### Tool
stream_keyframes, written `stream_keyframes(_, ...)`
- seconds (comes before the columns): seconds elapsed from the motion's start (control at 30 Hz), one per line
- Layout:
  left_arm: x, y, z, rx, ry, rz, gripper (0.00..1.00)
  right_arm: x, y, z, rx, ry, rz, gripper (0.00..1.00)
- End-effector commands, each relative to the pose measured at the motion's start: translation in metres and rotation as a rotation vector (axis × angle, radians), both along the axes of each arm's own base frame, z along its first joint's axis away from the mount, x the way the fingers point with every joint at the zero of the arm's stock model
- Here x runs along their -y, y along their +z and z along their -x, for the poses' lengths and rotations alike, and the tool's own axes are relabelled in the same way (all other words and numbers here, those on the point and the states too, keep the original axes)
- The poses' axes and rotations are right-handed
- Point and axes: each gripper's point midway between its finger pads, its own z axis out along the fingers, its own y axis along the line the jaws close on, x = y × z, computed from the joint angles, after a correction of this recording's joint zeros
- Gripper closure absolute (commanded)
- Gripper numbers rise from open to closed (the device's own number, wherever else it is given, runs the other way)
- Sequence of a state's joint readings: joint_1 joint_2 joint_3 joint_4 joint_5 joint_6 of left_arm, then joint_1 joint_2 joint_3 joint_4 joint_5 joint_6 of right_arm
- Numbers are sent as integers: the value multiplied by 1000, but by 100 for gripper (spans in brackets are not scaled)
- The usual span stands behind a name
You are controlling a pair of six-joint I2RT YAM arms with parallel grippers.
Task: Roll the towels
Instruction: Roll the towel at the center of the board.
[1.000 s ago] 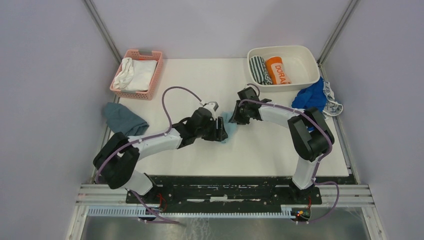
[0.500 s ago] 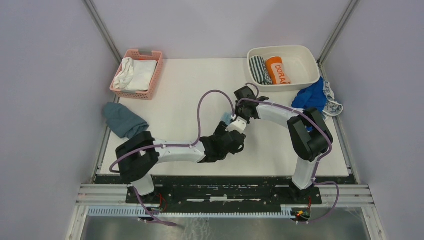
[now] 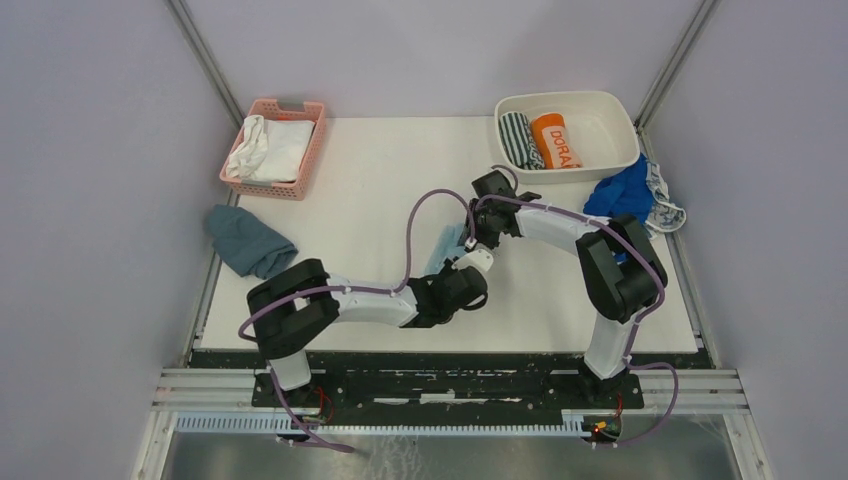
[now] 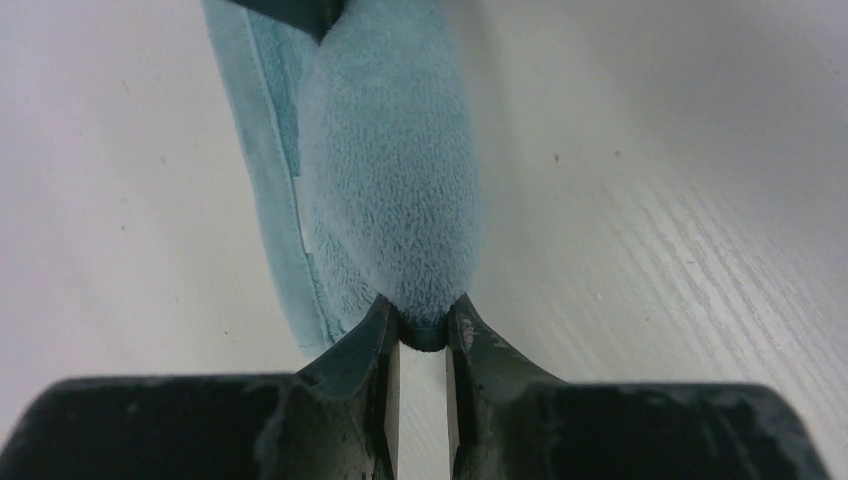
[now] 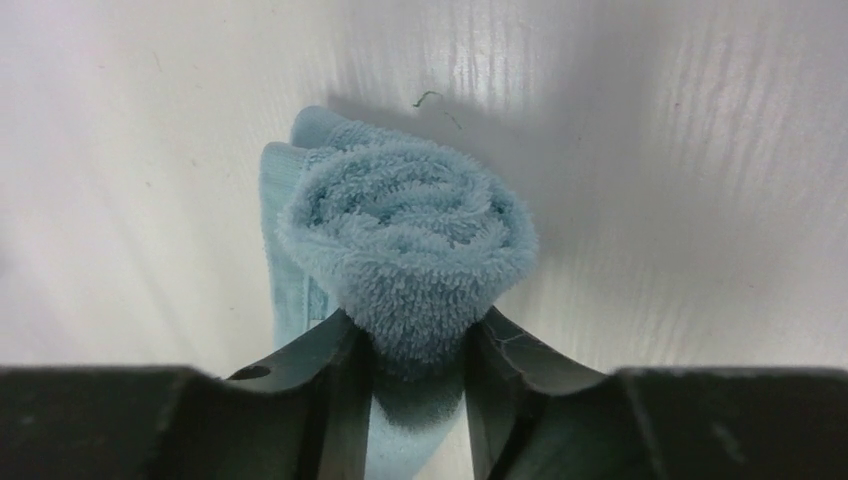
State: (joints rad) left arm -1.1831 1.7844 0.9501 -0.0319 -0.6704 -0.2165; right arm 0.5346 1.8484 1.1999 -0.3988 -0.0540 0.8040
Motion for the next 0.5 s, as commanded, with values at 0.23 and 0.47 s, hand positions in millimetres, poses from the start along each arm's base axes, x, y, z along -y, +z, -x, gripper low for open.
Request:
stream_keyframes(0.23,-3,19,-9,-399,-29,650,84,-16,51,-9,157,71,-247,36)
stream_keyframes(0.47,-13,7,-13,-568,11,816,84,-25,30,-8,108,51,-299,25)
